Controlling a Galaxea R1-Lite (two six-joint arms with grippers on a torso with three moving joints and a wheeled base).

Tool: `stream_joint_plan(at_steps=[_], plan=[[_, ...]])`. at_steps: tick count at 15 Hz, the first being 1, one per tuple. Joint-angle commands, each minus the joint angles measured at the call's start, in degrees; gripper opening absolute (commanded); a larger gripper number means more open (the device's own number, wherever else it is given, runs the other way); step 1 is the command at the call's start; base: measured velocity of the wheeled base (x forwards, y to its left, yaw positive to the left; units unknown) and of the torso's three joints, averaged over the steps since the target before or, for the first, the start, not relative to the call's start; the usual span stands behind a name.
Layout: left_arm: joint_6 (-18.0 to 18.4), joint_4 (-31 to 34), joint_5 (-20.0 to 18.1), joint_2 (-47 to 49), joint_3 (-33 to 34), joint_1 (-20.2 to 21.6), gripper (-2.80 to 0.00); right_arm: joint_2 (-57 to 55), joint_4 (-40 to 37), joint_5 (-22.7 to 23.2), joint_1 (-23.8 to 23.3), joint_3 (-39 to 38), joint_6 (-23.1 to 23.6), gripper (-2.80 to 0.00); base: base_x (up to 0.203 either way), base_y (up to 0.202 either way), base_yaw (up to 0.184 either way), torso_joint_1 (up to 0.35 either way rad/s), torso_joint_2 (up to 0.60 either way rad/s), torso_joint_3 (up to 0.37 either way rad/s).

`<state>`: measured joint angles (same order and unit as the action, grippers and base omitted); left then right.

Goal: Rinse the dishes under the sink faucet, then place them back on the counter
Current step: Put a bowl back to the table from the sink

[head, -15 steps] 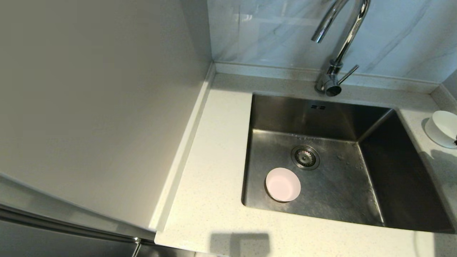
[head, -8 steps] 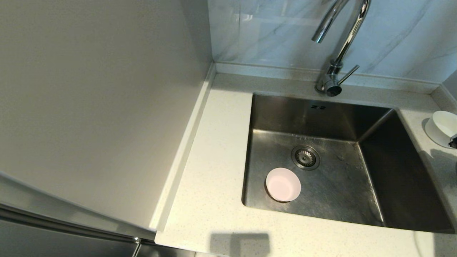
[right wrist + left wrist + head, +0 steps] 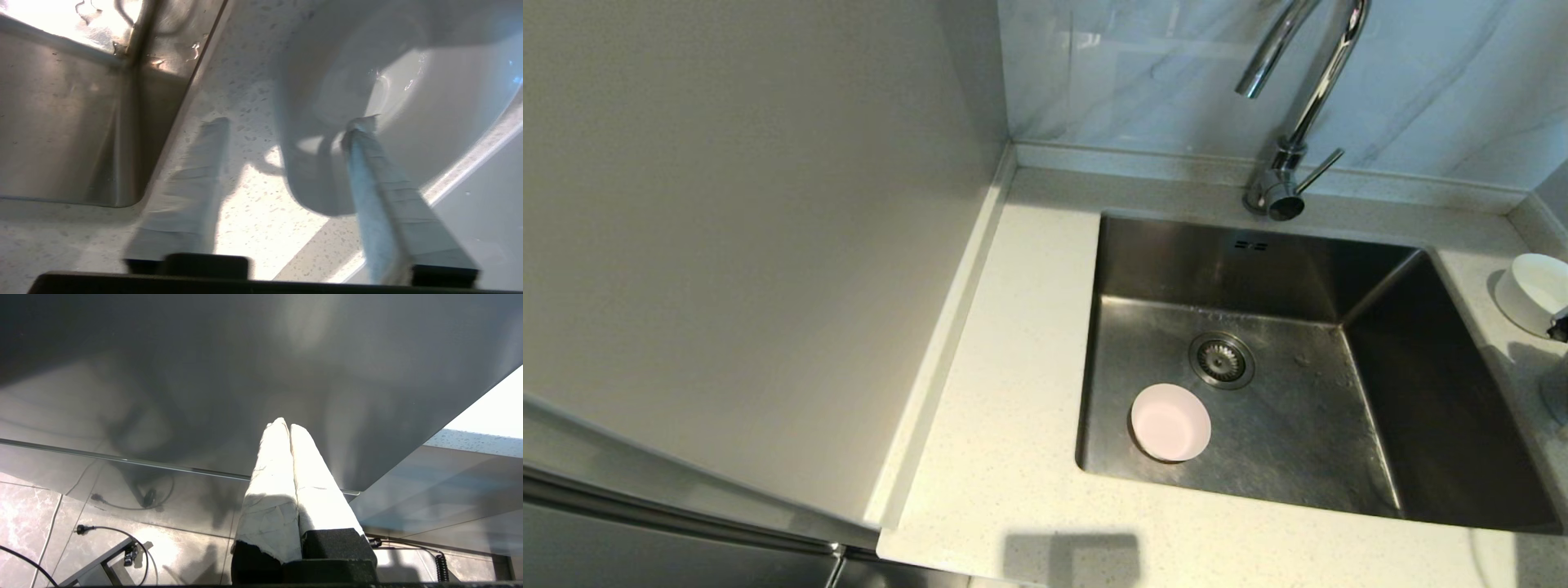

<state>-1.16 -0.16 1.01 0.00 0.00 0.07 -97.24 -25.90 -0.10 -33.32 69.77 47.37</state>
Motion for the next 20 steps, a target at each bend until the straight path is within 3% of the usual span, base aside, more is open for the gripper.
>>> stream_joint_plan(at_steps=[1, 6, 9, 11, 13, 15, 17, 18, 20], plan=[[-0.1, 0.0, 0.0, -0.2, 0.0, 0.0, -2.80, 0.8, 0.3, 0.0, 0.0, -0.2, 0.3, 0.00, 0.000, 0.000, 0.000, 0.000, 0.00, 0.000], [-0.1, 0.0, 0.0, -0.2, 0.0, 0.0, -2.80, 10.4, 0.3, 2.8, -2.8, -3.4, 1.9, 0.00, 0.000, 0.000, 0.000, 0.000, 0.00, 0.000], [-0.1, 0.0, 0.0, -0.2, 0.0, 0.0, -2.80, 21.4, 0.9, 11.2, -4.8, -9.6, 2.8, 0.00, 0.000, 0.000, 0.000, 0.000, 0.00, 0.000], [-0.1, 0.0, 0.0, -0.2, 0.0, 0.0, -2.80, 26.6, 0.9, 18.4, -3.1, -13.4, 3.9, 0.00, 0.000, 0.000, 0.000, 0.000, 0.00, 0.000], [-0.1, 0.0, 0.0, -0.2, 0.0, 0.0, -2.80, 26.4, 1.0, 19.5, 4.6, -14.0, 4.4, 0.00, 0.000, 0.000, 0.000, 0.000, 0.00, 0.000], [-0.1, 0.0, 0.0, -0.2, 0.0, 0.0, -2.80, 24.2, 1.0, 18.4, 14.2, -13.5, 1.9, 0.00, 0.000, 0.000, 0.000, 0.000, 0.00, 0.000], [-0.1, 0.0, 0.0, -0.2, 0.0, 0.0, -2.80, 19.9, 1.1, 14.8, 26.7, -10.7, -5.8, 0.00, 0.000, 0.000, 0.000, 0.000, 0.00, 0.000], [-0.1, 0.0, 0.0, -0.2, 0.0, 0.0, -2.80, 15.4, 1.3, 10.9, 32.2, -8.6, -11.0, 0.00, 0.000, 0.000, 0.000, 0.000, 0.00, 0.000], [-0.1, 0.0, 0.0, -0.2, 0.0, 0.0, -2.80, 5.4, 3.1, 4.5, 36.9, -5.2, -18.5, 0.00, 0.000, 0.000, 0.000, 0.000, 0.00, 0.000]])
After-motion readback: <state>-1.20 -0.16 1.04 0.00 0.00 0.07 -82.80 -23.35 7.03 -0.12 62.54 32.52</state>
